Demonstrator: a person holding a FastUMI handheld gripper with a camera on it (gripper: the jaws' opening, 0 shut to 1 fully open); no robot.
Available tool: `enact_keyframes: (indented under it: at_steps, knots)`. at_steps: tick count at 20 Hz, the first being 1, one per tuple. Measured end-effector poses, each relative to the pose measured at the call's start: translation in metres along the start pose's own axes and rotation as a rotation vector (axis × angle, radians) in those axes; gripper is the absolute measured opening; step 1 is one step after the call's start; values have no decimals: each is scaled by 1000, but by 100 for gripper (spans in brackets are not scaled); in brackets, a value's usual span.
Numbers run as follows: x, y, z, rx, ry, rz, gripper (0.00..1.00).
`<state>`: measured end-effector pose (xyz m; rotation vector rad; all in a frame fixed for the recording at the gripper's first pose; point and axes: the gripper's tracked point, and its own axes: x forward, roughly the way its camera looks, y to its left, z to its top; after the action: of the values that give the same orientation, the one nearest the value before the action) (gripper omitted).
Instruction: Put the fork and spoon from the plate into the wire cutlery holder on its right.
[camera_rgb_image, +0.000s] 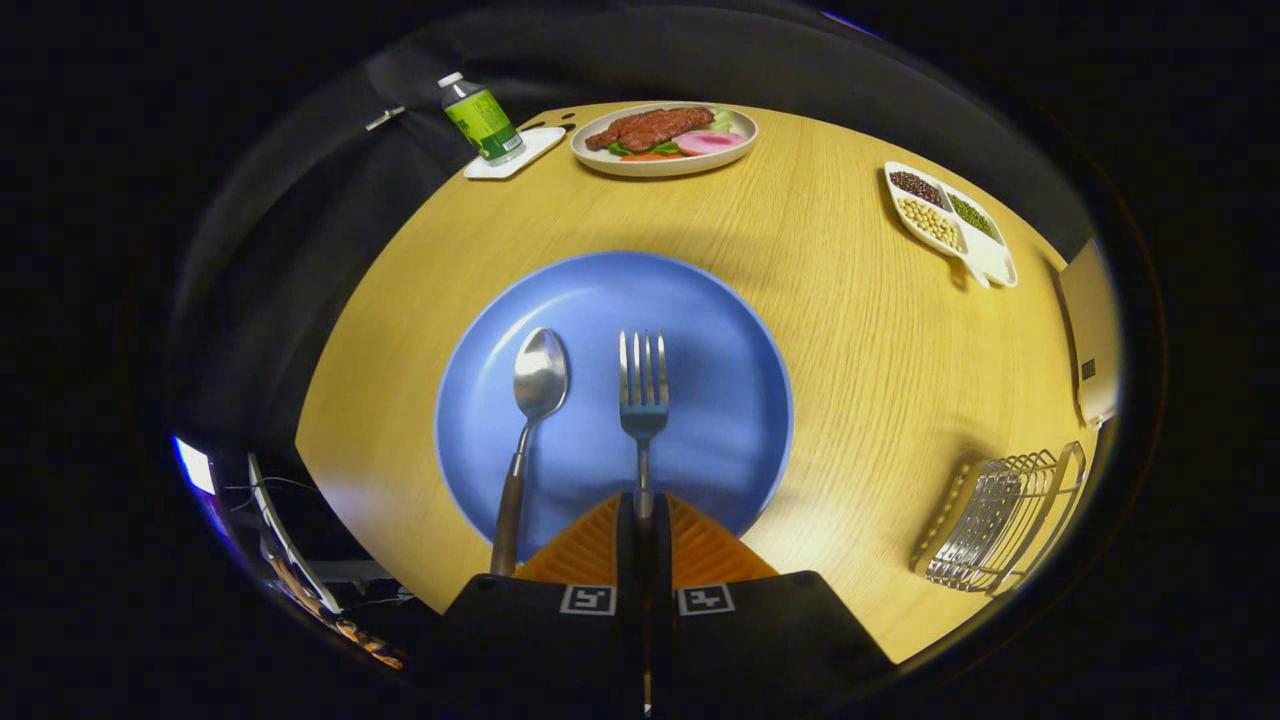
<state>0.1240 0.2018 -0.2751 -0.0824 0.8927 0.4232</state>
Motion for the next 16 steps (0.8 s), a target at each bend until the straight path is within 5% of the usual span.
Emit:
enact_keyframes:
  at_steps: [7, 16]
  knots:
    - [-96, -39, 4, -48, -63, -8, 8]
    - [-191, -153, -35, -7, 0, -133, 8]
